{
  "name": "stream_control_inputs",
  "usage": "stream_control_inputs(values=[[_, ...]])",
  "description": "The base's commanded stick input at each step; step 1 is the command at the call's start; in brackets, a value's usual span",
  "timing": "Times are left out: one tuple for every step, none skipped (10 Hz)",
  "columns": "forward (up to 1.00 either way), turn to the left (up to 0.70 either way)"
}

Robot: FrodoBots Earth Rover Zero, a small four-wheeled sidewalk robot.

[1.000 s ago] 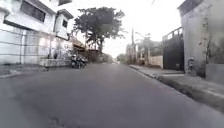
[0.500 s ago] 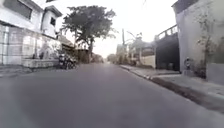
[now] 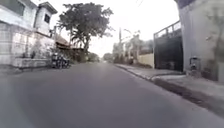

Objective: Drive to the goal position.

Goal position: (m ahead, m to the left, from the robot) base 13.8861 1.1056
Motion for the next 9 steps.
stream_control_inputs(values=[[1.00,0.00],[1.00,0.00],[1.00,0.00],[1.00,0.00],[1.00,0.00],[1.00,0.00],[1.00,0.00],[1.00,0.00],[1.00,0.00]])
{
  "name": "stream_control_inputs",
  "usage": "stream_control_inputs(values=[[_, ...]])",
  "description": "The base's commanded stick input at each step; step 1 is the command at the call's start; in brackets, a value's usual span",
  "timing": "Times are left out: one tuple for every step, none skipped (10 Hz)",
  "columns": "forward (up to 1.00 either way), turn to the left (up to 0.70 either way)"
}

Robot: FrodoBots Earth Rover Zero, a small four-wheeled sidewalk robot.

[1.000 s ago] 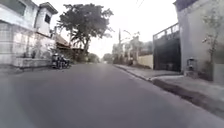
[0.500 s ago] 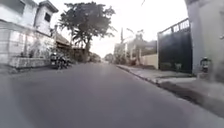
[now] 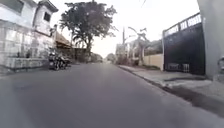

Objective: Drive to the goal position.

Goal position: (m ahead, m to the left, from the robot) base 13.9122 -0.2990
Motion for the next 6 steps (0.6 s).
stream_control_inputs(values=[[1.00,0.00],[1.00,0.00],[1.00,0.00],[1.00,0.00],[1.00,0.00],[1.00,0.00]])
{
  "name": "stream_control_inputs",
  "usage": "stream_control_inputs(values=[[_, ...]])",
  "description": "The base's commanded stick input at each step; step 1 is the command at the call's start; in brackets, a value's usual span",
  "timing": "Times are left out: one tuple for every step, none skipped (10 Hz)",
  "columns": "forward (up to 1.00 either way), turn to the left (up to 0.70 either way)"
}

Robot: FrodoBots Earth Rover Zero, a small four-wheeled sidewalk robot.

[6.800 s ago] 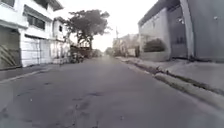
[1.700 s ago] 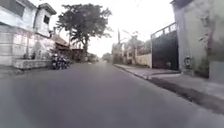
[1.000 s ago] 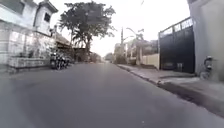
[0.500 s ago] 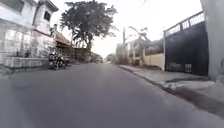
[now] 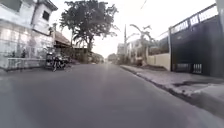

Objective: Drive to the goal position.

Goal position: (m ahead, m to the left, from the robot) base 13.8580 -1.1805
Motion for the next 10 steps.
stream_control_inputs(values=[[1.00,0.00],[1.00,0.00],[1.00,0.00],[1.00,-0.01],[1.00,-0.09],[1.00,-0.22],[1.00,-0.40],[1.00,-0.40],[1.00,-0.34],[1.00,0.00]])
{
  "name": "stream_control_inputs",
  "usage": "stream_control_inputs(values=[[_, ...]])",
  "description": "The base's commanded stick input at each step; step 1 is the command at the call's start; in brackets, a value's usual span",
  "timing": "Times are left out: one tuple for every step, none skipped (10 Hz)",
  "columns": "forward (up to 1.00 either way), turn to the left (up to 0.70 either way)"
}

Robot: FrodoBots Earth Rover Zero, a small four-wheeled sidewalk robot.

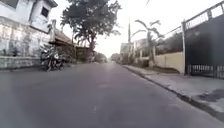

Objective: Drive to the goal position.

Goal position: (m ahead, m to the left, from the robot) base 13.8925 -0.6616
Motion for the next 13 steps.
stream_control_inputs(values=[[1.00,0.00],[1.00,0.00],[1.00,0.00],[1.00,0.00],[1.00,0.00],[1.00,0.00],[1.00,0.00],[1.00,0.00],[1.00,0.00],[1.00,0.00],[1.00,0.00],[1.00,0.00],[1.00,0.00]])
